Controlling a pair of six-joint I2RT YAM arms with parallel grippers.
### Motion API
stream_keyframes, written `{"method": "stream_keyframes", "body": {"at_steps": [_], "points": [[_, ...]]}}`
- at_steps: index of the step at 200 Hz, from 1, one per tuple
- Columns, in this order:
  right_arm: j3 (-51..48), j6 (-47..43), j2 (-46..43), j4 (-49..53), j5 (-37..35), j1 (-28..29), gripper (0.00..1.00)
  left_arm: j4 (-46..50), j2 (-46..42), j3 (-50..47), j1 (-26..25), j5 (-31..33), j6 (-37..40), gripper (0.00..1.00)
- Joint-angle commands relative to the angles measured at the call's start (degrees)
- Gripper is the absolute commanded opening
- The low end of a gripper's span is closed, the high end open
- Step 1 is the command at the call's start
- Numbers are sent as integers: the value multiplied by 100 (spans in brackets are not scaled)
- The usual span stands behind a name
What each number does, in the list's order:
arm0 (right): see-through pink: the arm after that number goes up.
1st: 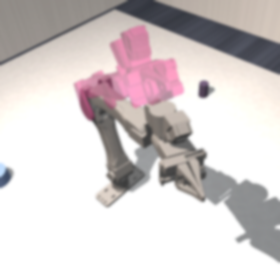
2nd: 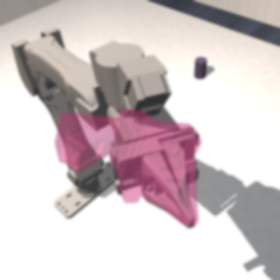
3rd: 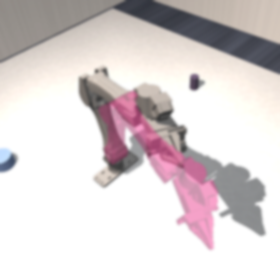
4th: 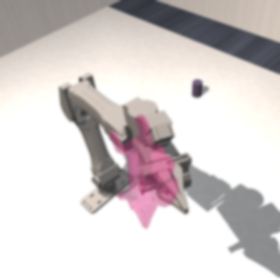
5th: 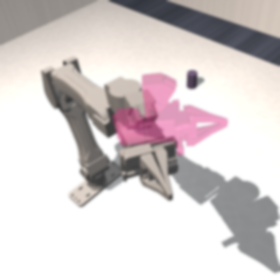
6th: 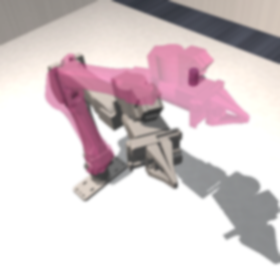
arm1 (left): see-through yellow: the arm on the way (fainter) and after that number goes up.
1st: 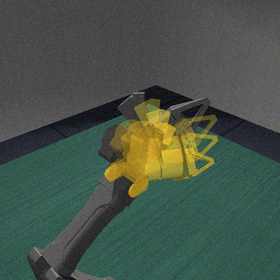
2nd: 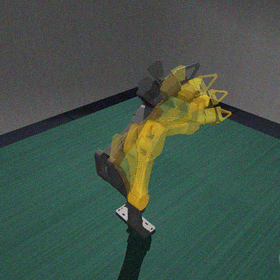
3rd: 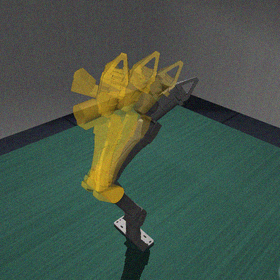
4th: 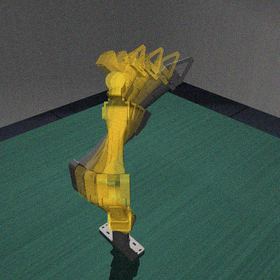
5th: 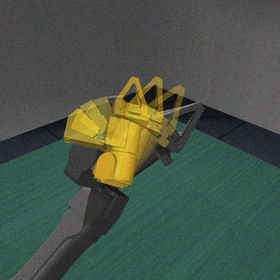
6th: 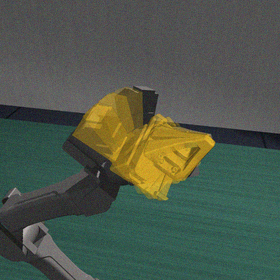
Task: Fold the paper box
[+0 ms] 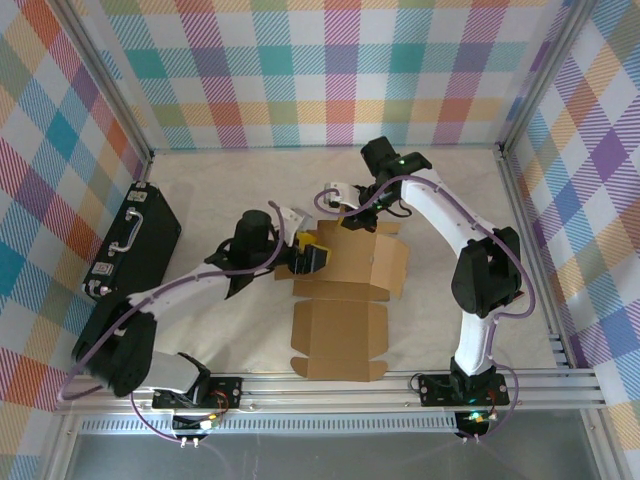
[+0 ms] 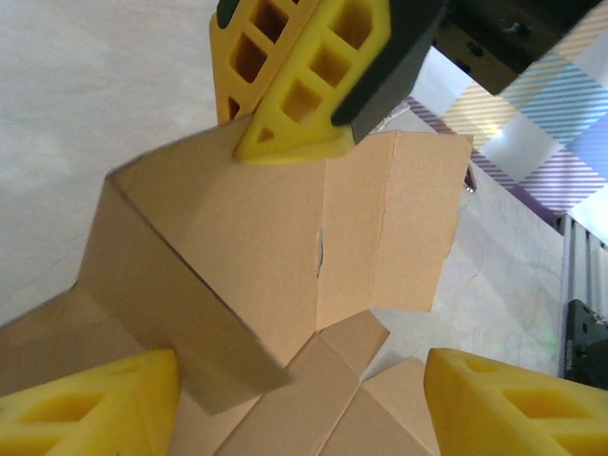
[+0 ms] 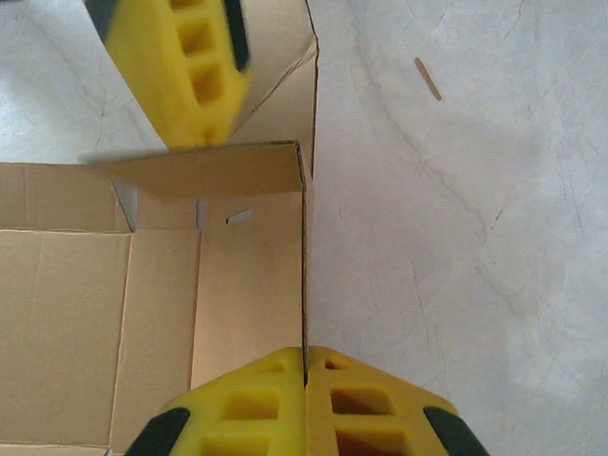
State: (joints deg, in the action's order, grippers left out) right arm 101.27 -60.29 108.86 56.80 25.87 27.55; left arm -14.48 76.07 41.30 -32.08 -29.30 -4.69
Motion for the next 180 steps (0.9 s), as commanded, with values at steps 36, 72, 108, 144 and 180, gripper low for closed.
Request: {"method": "stream_keyframes", "body": {"at_steps": [36, 72, 108, 144, 180], "points": [[62, 157, 109, -111, -18, 53, 0, 1380, -2113, -1092, -51, 1391, -885, 75], [-20, 214, 76, -171, -48, 71, 0, 2153, -2364, -1408, -53, 1550, -2125, 74], [-116, 265, -4, -245, -70, 101, 0, 2092, -1605, -1442, -53, 1621, -2315, 74], [-247, 281, -67, -310, -122, 128, 0, 1314, -482, -1345, -53, 1634, -2462, 72], [-269, 283, -78, -306, -153, 139, 0, 443, 630, -1243, -61, 1111, -2683, 67]]}}
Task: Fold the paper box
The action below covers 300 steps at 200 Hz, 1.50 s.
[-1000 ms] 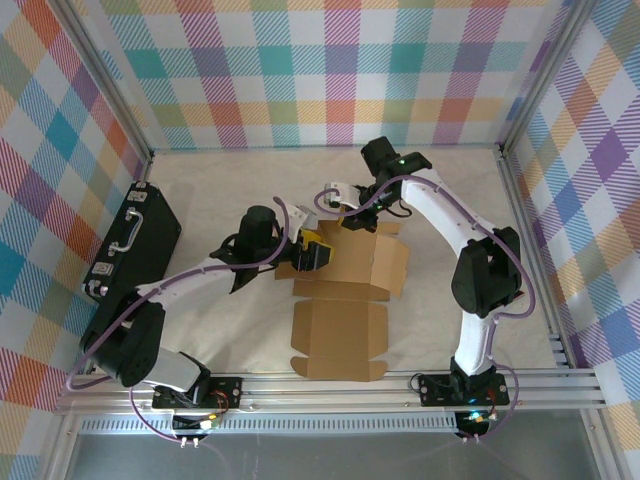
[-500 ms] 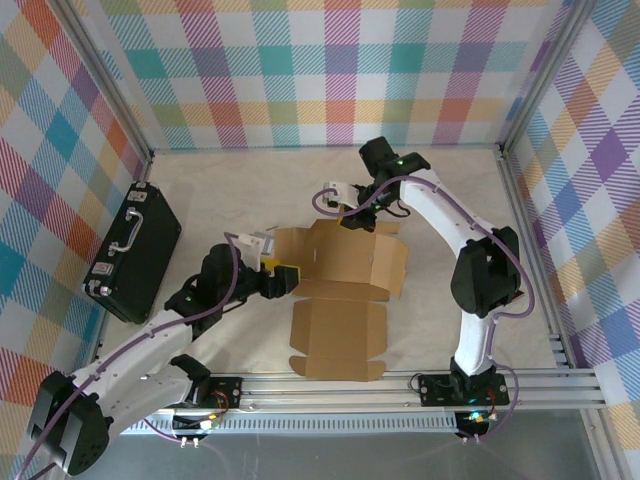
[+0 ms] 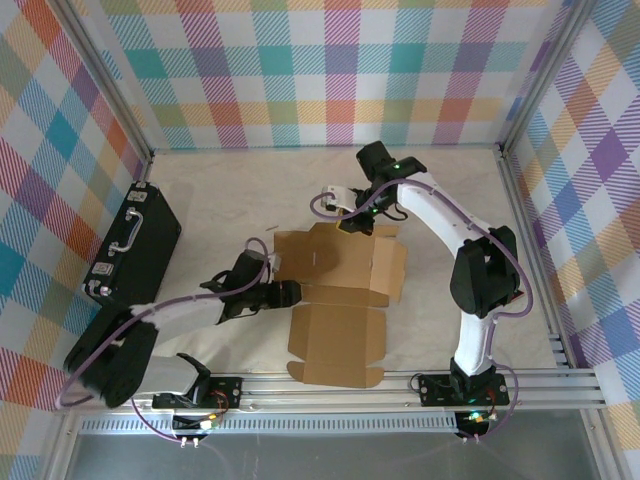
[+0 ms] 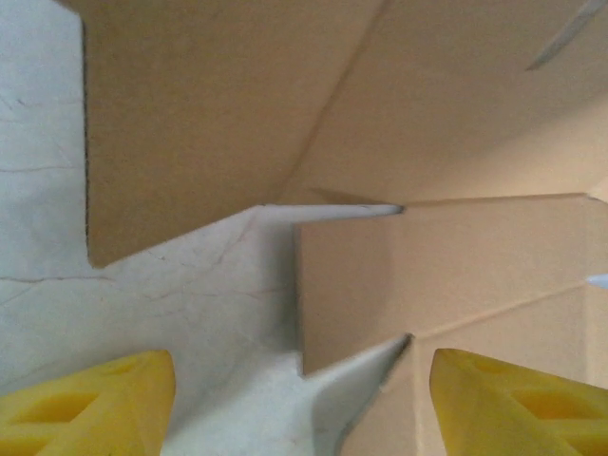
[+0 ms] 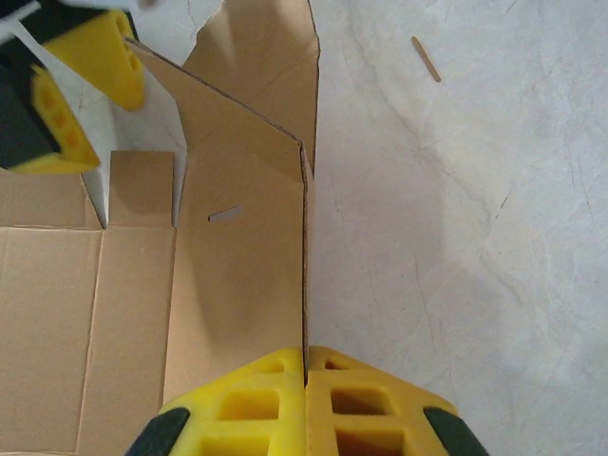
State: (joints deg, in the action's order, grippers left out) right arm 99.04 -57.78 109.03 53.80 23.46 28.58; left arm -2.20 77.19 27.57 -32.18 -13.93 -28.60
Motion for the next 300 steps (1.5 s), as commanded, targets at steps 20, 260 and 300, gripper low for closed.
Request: {"method": "stream_keyframes", "body": {"at_steps": [20, 260, 300], "points": [[-43, 30, -114, 4, 81, 38, 0, -1172, 716, 91, -98, -534, -414, 64], [-81, 28, -163, 29, 0, 43, 0, -892, 565, 567, -868, -132, -329, 51], [-96, 43, -142, 17, 1, 43, 0, -639, 465, 711, -1098, 163, -19, 51]]}}
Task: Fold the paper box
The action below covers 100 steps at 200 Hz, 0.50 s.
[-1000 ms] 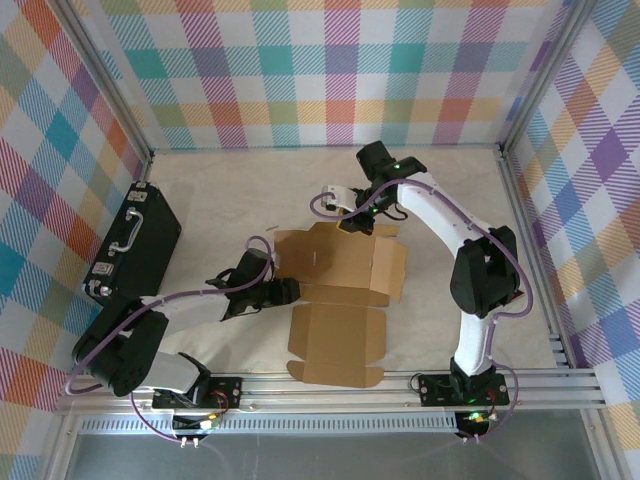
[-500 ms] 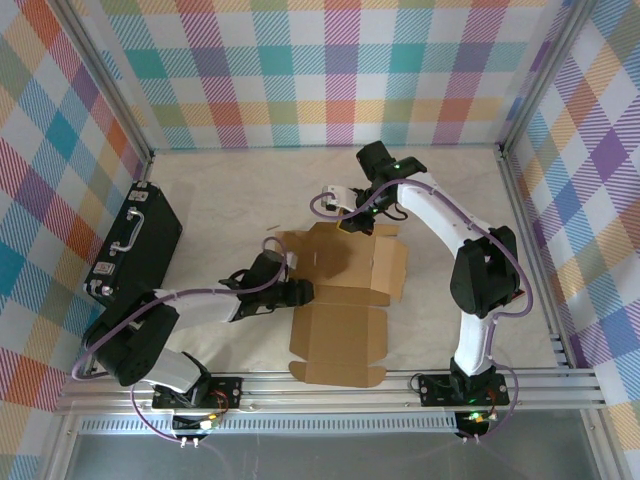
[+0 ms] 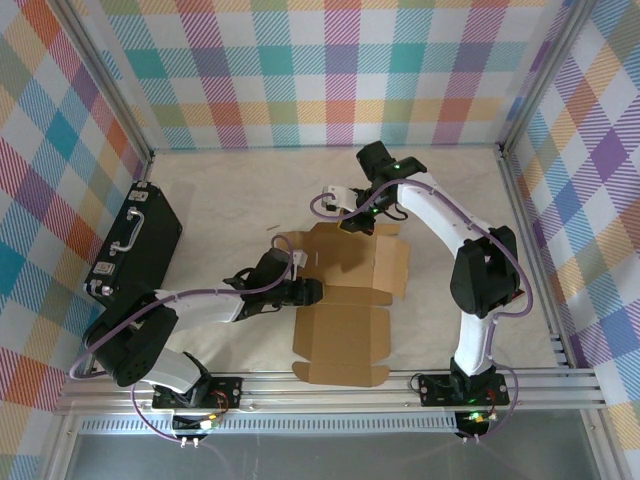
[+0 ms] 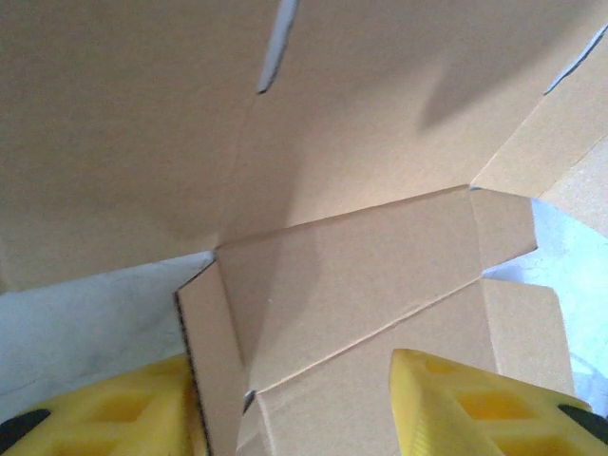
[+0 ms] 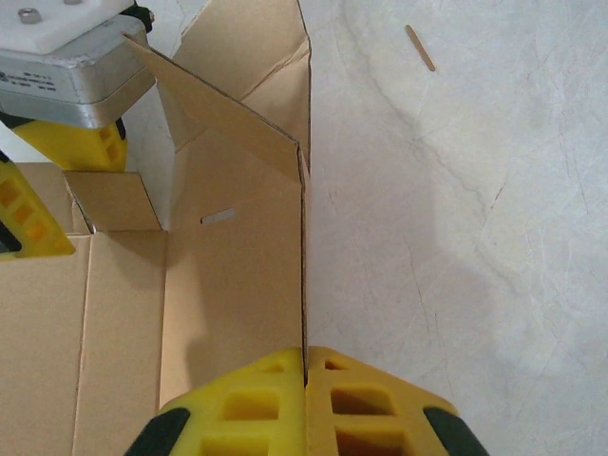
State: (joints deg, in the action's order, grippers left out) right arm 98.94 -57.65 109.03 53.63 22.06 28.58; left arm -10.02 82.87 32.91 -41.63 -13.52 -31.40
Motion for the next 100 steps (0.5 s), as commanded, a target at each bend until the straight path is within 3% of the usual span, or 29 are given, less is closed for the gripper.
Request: {"method": "stream_keyframes", "body": {"at_steps": [1, 68, 100], "points": [[-85, 28, -144, 38, 141, 43, 0, 142, -104, 175, -162, 122, 263, 51], [-103, 40, -151, 23, 81, 43, 0, 273, -188, 146, -404, 121, 397, 55], [-153, 35, -188, -49, 27, 43, 0, 548, -644, 120, -401, 177, 464, 62]]}}
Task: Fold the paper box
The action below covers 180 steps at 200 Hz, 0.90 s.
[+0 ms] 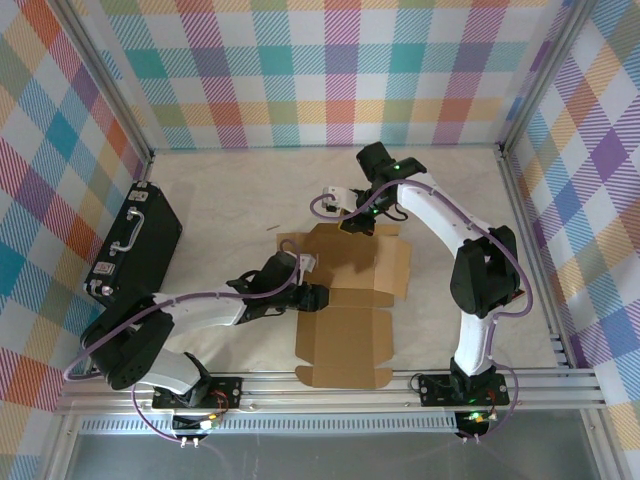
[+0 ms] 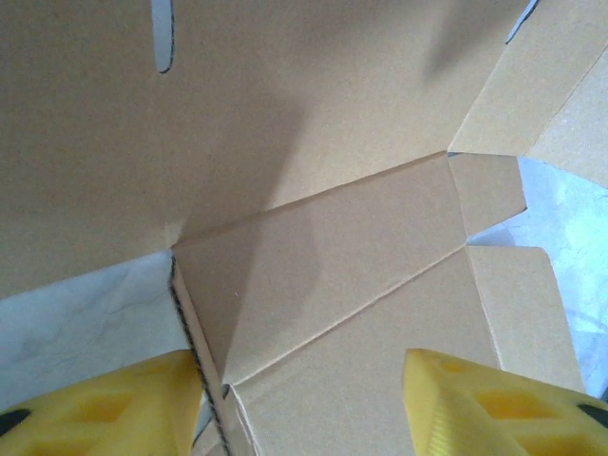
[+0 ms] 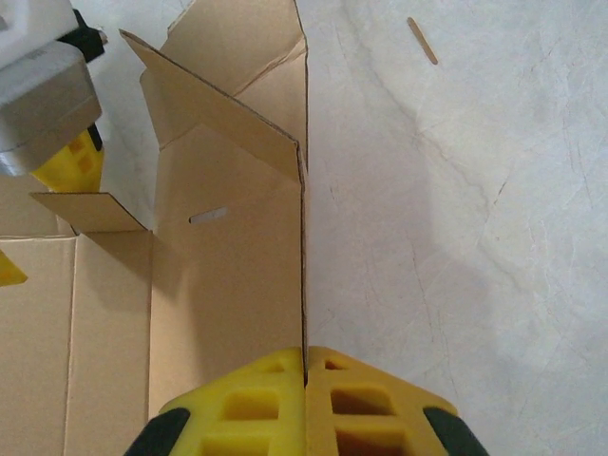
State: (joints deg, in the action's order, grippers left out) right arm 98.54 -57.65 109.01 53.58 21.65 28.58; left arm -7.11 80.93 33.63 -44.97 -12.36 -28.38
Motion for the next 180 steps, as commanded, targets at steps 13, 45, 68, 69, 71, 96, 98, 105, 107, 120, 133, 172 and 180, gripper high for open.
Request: {"method": "stream_keyframes", "body": {"at_steps": [13, 45, 68, 69, 71, 96, 98, 105, 107, 120, 133, 172, 180], "points": [[-166, 29, -220, -140, 26, 43, 0, 465, -731, 46, -65, 131, 230, 65], [-212, 11, -295, -366, -95, 43, 0, 1107, -1476, 26, -67, 472, 367, 71], [-244, -45, -362, -538, -221, 44, 0, 1460, -1960, -77, -56, 919, 246, 74], [-246, -49, -367, -544, -222, 43, 0, 1481, -1968, -80, -60, 937, 246, 74], [-247, -57, -377, -549, -222, 43, 0, 1512, -2015, -88, -57, 972, 239, 74], [-335, -219, -513, -680, -193, 45, 0, 1937, -2541, -137, 23, 1491, 119, 77], [-353, -238, -537, -699, -180, 43, 0, 1976, -2594, -133, 43, 1537, 102, 77], [-410, -292, -599, -763, -158, 45, 0, 2117, -2745, -129, 122, 1711, 38, 78], [-431, -311, -611, -777, -149, 50, 0, 2153, -2796, -128, 147, 1752, 24, 78], [-521, -391, -732, -879, -93, 51, 0, 2256, -3064, -122, 405, 1886, -12, 80], [-600, -551, -814, -886, 8, 62, 0, 2479, -3251, -103, 745, 1848, 28, 81], [-746, -937, -837, -858, 43, 139, 0, 2164, -2808, 63, 1433, 1485, 838, 83], [-779, -1007, -831, -849, 35, 156, 0, 1983, -2590, 103, 1472, 1293, 1113, 82]]}}
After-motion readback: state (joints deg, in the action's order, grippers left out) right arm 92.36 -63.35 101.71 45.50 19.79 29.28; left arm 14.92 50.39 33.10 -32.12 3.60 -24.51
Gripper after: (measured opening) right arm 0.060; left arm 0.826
